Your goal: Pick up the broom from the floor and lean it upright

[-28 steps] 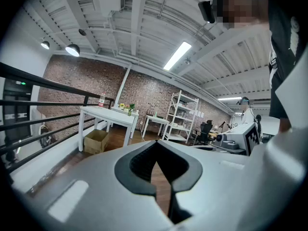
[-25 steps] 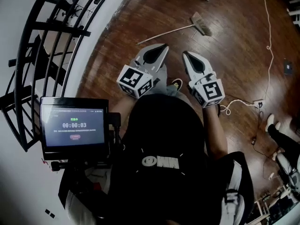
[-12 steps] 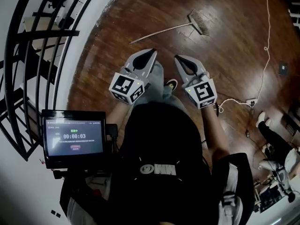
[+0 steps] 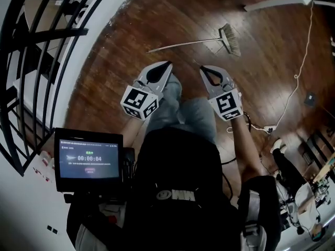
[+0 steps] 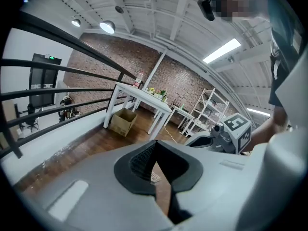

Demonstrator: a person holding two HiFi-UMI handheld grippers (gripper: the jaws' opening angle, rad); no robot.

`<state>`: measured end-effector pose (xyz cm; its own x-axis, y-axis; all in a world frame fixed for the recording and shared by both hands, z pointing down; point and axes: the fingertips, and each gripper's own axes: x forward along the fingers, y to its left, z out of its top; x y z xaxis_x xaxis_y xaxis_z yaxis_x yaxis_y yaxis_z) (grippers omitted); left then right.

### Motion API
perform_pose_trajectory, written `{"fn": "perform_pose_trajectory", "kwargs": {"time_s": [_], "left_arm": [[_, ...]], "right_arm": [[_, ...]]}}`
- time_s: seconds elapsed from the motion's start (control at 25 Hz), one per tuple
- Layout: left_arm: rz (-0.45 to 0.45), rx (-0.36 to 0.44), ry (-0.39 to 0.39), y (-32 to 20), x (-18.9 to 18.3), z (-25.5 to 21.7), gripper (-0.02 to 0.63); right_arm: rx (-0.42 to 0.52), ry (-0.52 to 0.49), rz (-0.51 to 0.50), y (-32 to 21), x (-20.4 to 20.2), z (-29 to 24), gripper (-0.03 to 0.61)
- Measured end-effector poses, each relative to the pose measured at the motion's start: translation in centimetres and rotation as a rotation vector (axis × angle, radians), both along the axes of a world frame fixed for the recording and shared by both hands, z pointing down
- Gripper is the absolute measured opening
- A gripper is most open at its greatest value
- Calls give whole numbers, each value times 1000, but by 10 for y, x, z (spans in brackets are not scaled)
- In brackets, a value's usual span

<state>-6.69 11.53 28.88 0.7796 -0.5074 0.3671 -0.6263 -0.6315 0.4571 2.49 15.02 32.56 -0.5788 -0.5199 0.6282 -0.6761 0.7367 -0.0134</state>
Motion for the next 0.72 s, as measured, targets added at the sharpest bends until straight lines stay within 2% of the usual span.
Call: {"fn": "perform_pose_trajectory", "kwargs": {"time_s": [0.04,0.12,0.2,0.36,0.44,0.52,0.6,0.64,0.72], "left_arm": [[-2,-14,-12,-5,-2,14,18],[-5,-54,-43,-21,-2,57,18],[-22,-102,-74,-33,-2,99,18],[-70,-155,-97,-25,-11,141,18],[-93,-180,-125,-25,-16,178,19],[-170,-218,-143,-28,-24,217,20],[-295,-260,-125,-35,-38,255,18],[-346,-277,-116,-38,-45,275,18],[-392,-288,-125,-43,-54,315,18]], "right_arm": [[-2,48,-49,-9,0,17,14],[-37,134,-147,-29,2,68,105],[-79,212,-237,-48,7,122,117],[-168,337,-387,-56,8,213,179],[-233,374,-443,-58,12,285,198],[-299,443,-571,-48,20,367,188],[-322,551,-741,-42,30,438,184],[-325,590,-793,-42,34,465,184],[-328,608,-800,-49,33,507,184]]}}
